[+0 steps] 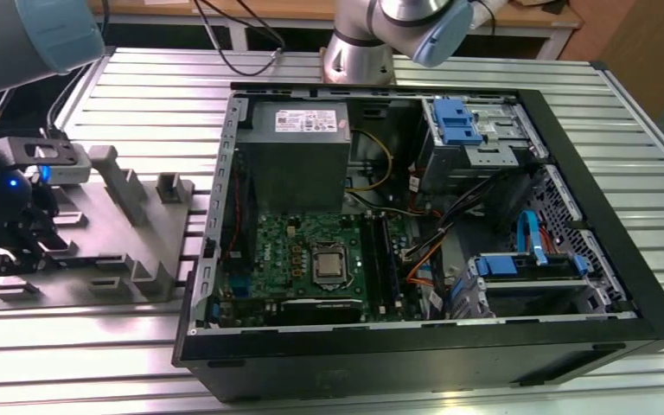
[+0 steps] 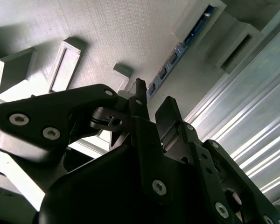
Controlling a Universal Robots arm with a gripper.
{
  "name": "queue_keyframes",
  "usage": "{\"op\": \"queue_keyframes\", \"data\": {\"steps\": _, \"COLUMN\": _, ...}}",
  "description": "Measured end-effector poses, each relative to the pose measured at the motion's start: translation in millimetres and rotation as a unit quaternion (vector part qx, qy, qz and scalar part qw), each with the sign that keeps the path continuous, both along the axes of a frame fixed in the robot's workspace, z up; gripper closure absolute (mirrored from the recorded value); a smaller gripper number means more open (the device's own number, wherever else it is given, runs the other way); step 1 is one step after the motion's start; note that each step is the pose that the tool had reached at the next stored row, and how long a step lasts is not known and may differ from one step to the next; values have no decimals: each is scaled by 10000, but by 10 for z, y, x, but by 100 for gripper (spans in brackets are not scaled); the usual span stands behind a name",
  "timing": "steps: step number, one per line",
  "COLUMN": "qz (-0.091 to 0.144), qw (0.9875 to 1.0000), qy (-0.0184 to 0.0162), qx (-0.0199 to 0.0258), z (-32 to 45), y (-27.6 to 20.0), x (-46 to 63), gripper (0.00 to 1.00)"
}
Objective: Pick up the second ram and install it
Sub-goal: 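Pick up the second ram and move it above second insertion slot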
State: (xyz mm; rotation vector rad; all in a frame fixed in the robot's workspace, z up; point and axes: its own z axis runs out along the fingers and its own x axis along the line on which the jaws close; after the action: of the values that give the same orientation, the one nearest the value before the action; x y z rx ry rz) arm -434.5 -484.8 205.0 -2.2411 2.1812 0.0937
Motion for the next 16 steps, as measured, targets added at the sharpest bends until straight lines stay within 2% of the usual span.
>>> {"op": "queue_keyframes", "data": {"steps": 9, "qz": 23, "qw": 10000, "qy": 0, "qx": 0, "z": -74, "y": 0, "x": 0, "gripper": 64}}
{"op": "queue_keyframes", "data": {"steps": 16, "qz": 26, "qw": 10000, "qy": -1, "qx": 1, "z": -88, "y": 17, "x": 0, "gripper": 64}}
